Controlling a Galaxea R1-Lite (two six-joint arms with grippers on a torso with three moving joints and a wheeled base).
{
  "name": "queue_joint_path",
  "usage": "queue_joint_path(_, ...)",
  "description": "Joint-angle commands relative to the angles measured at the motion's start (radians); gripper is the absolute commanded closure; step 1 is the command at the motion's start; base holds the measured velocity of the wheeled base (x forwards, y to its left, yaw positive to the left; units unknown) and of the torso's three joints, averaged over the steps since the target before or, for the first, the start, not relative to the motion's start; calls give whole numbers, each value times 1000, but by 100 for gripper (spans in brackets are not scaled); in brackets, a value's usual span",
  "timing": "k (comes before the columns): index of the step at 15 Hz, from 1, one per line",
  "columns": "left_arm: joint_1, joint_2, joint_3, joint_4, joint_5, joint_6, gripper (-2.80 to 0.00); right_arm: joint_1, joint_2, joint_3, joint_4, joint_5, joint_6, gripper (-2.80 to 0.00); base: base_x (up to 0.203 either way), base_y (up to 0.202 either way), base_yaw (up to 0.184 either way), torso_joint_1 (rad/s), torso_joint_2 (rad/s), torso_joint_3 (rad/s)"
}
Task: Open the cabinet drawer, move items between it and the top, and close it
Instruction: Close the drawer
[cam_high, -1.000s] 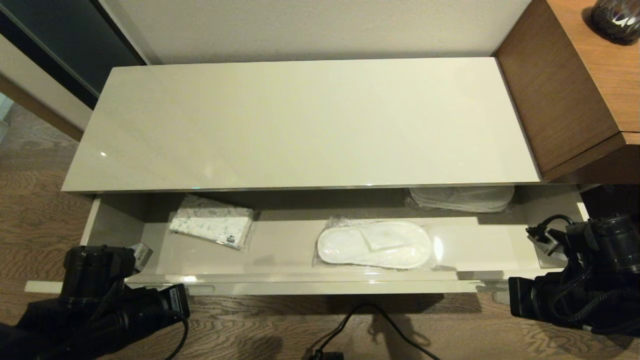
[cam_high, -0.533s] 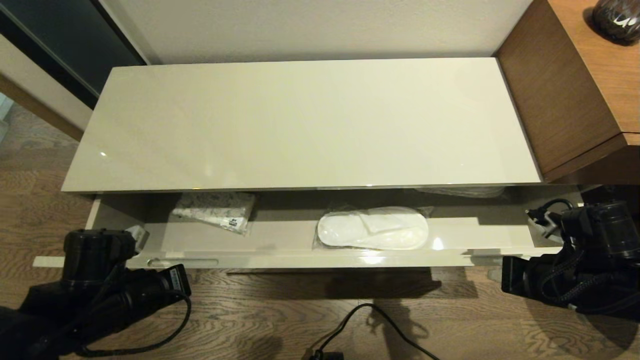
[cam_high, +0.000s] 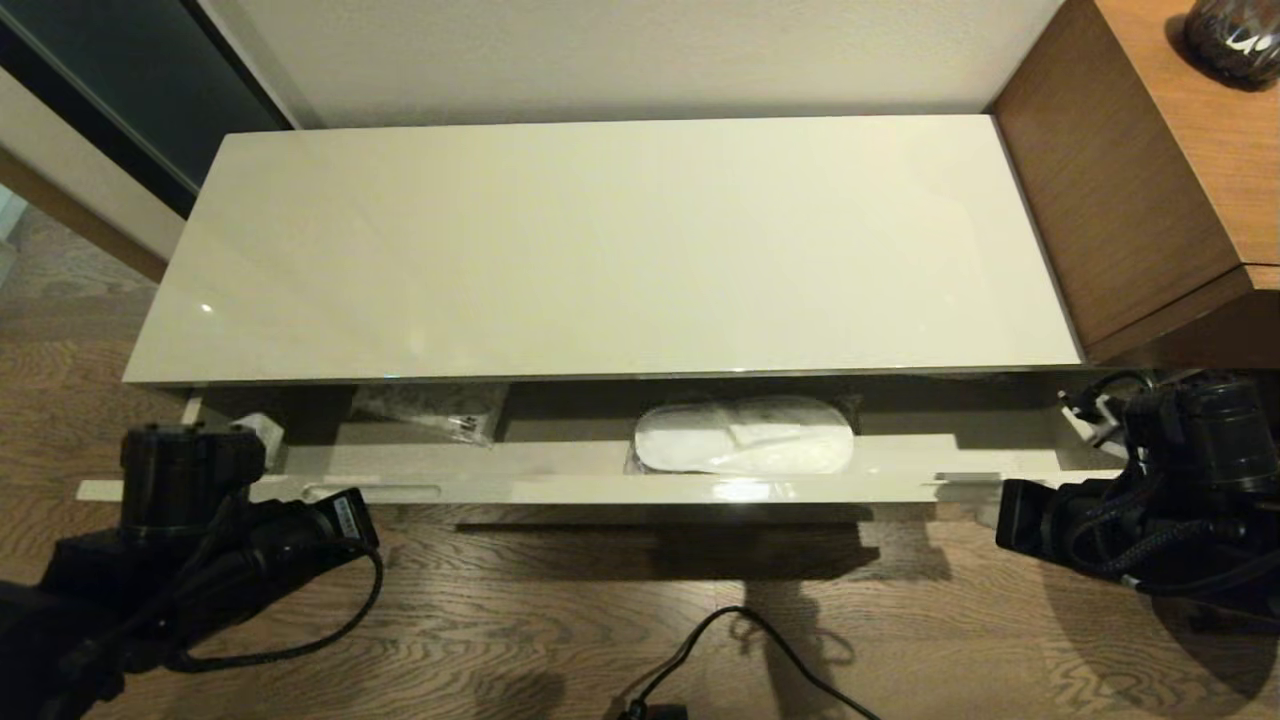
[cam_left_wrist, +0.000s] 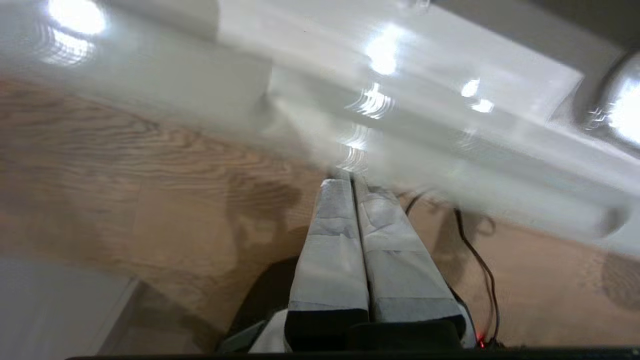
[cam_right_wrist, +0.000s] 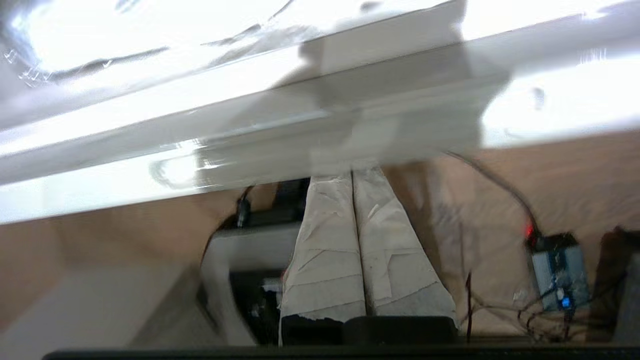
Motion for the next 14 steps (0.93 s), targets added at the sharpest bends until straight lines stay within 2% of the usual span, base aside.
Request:
queue_joint_path(1, -1, -10, -13, 2, 3, -4, 0, 1, -2, -8, -5, 1, 20, 0, 0, 0, 0, 0, 0, 0)
queue_joint_path(4, -1, -1, -28, 3, 33, -4, 0, 1, 15, -31, -33, -6, 29, 0, 0, 0, 0, 0, 0, 0)
queue_joint_path(7, -1, 9, -34, -2, 34, -4, 0, 1, 52, -51, -93, -15, 39, 0, 0, 0, 0, 0, 0, 0)
queue_joint_path(10, 0, 31, -57, -4, 39, -14, 0, 2, 127, -66, -167, -118, 36, 0, 0, 0, 0, 0, 0, 0)
queue_joint_path(12, 0, 59, -67, -10, 54, -26, 0, 2, 195, -66, -277, -196, 35, 0, 0, 0, 0, 0, 0, 0)
queue_joint_path(14, 0, 111, -86, -71, 109, -26, 0, 9, 209, -73, -330, -224, 35, 0, 0, 0, 0, 0, 0, 0)
